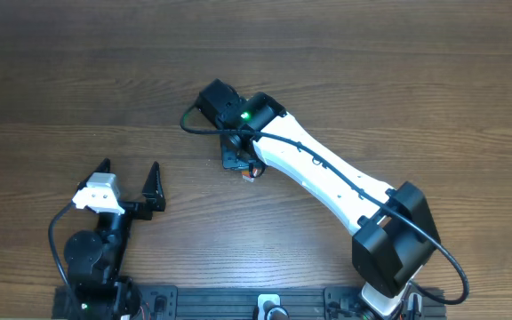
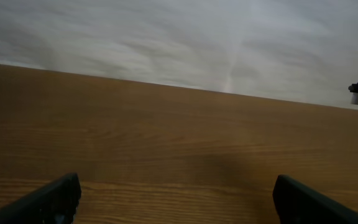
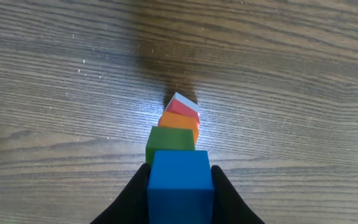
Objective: Stack Cubes
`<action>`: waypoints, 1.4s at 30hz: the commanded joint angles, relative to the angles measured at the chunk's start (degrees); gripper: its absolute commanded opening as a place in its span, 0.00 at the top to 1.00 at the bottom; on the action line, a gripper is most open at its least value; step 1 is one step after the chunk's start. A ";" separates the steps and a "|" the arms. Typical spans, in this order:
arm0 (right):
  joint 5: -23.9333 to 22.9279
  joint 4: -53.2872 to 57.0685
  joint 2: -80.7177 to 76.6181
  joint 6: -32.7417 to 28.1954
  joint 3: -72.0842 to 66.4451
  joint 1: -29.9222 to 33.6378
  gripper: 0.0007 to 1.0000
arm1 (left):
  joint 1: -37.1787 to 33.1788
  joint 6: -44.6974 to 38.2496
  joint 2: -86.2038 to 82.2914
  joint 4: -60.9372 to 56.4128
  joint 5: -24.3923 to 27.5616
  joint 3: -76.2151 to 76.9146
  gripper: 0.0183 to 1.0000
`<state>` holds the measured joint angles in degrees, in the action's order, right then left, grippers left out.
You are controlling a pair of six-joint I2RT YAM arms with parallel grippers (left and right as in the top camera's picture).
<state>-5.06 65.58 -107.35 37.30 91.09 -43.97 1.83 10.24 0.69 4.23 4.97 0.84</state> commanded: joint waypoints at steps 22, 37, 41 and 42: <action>0.74 -0.22 -0.68 0.39 0.72 0.02 0.99 | 0.20 -0.83 -0.31 -0.22 0.11 -0.50 0.00; 1.18 -0.57 -1.66 0.42 0.72 0.04 0.98 | 0.22 -0.83 -0.31 -0.22 0.13 -0.50 0.00; 1.18 -0.57 -1.66 0.42 0.72 0.04 0.87 | 0.20 -0.83 -0.31 -0.22 0.11 -0.50 0.00; 1.18 -0.59 -1.64 0.42 0.72 0.04 0.83 | 0.20 -0.83 -0.31 -0.22 0.11 -0.50 0.00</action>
<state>-4.40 65.28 -107.96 37.34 91.15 -43.97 1.83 10.24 0.69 4.21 4.97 0.84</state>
